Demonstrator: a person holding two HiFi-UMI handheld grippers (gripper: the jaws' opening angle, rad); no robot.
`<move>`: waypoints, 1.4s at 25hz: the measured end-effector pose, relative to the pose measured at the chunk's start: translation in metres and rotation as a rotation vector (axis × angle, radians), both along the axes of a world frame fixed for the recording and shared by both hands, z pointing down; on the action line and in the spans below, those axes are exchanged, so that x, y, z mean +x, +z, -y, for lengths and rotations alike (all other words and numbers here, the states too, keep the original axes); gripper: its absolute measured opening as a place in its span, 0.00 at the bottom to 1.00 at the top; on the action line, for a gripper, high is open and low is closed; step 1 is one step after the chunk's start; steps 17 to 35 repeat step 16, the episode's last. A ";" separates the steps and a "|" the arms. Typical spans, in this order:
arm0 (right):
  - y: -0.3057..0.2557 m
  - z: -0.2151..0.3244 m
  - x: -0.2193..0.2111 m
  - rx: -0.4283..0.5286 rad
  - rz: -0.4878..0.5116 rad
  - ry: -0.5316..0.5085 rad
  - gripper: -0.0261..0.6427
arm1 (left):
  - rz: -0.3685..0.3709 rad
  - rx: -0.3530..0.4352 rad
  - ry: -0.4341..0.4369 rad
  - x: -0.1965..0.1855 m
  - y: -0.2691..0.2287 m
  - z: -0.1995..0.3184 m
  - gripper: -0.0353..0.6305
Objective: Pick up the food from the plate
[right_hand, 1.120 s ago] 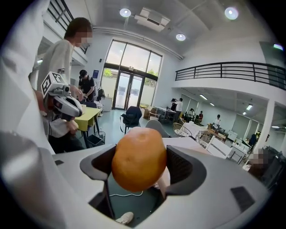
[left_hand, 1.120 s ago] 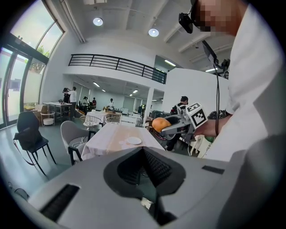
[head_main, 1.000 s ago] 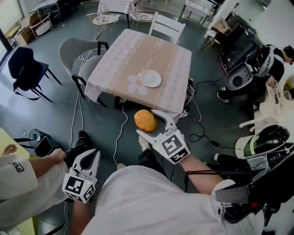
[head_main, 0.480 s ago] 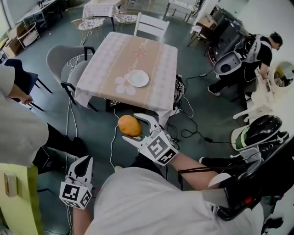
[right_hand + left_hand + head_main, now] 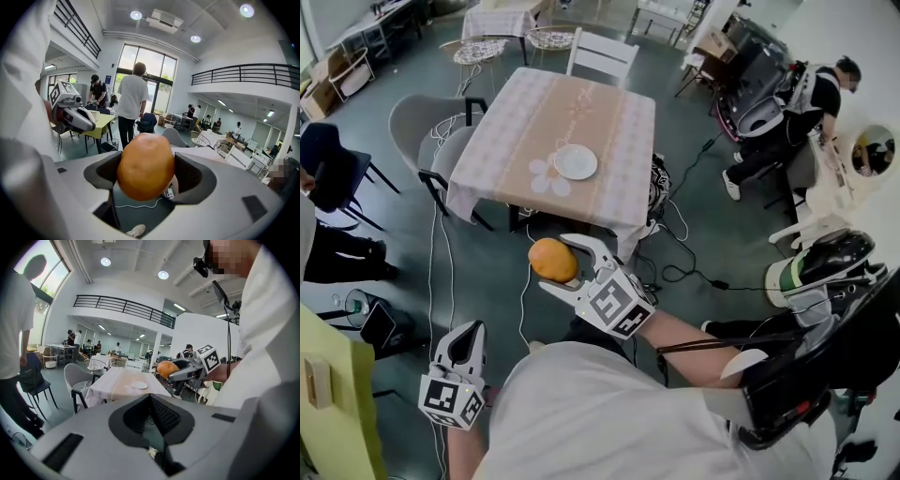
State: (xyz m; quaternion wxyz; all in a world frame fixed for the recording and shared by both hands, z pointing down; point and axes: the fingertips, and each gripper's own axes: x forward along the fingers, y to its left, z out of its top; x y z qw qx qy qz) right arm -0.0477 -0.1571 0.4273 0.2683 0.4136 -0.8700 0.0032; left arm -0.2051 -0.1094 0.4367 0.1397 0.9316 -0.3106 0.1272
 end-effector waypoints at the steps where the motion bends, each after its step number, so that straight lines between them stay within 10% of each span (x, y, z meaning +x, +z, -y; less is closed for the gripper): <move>1: 0.000 -0.001 -0.001 -0.004 0.000 -0.001 0.58 | 0.000 -0.001 0.000 0.000 0.000 -0.001 0.07; 35: 0.005 0.011 0.001 -0.011 -0.008 -0.007 0.58 | 0.005 -0.021 0.007 0.000 0.008 0.010 0.07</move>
